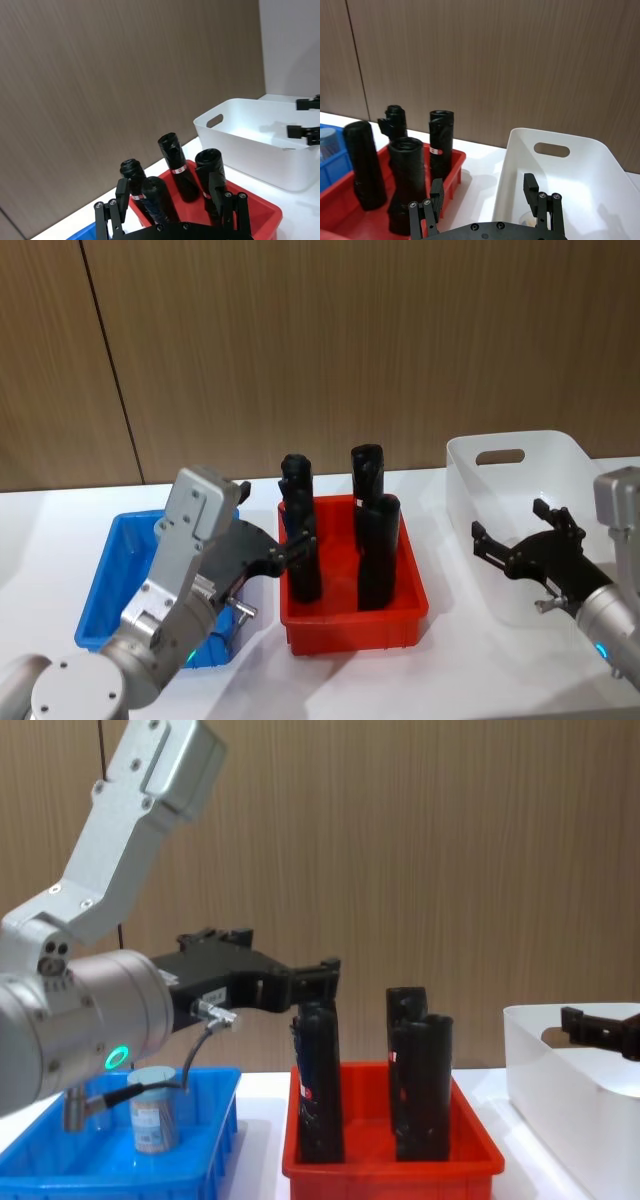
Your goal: Pick the cotton swabs from the blue box and place them into the white box.
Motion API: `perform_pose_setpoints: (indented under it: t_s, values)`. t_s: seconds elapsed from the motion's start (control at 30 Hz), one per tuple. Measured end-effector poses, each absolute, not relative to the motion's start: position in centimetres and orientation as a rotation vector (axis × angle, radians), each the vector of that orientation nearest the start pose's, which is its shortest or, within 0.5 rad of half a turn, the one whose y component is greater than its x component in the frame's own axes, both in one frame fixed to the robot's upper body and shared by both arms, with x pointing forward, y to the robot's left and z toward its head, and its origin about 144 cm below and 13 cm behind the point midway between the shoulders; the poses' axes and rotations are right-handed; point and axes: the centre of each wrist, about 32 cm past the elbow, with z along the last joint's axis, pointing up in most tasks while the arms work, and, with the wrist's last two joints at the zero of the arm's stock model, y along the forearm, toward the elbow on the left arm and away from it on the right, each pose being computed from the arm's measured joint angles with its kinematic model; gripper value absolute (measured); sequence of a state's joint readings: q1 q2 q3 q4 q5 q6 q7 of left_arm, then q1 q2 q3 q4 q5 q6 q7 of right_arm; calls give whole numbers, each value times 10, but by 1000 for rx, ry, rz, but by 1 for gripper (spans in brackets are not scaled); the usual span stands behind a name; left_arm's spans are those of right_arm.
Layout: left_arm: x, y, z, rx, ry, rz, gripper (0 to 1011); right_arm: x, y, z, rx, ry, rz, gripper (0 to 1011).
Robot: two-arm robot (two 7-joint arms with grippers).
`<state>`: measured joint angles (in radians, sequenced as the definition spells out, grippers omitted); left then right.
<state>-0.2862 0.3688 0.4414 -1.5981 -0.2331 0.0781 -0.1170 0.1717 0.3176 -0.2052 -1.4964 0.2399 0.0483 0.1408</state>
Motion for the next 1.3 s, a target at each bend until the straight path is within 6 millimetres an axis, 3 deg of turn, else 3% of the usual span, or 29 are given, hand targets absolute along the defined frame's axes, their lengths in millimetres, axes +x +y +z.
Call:
perform_pose_setpoints:
  t_s: [0.27, 0.63, 1.3]
  values:
    - [495, 199, 1206, 67, -260, 1110, 1004, 479, -253, 1178, -43, -75, -1249, 1002]
    - [492, 198, 1204, 61, -268, 1123, 1004, 449, -240, 1187, 15, -76, -1232, 1002]
    - [492, 198, 1204, 61, -268, 1124, 1004, 443, -237, 1189, 27, -75, -1230, 1002]
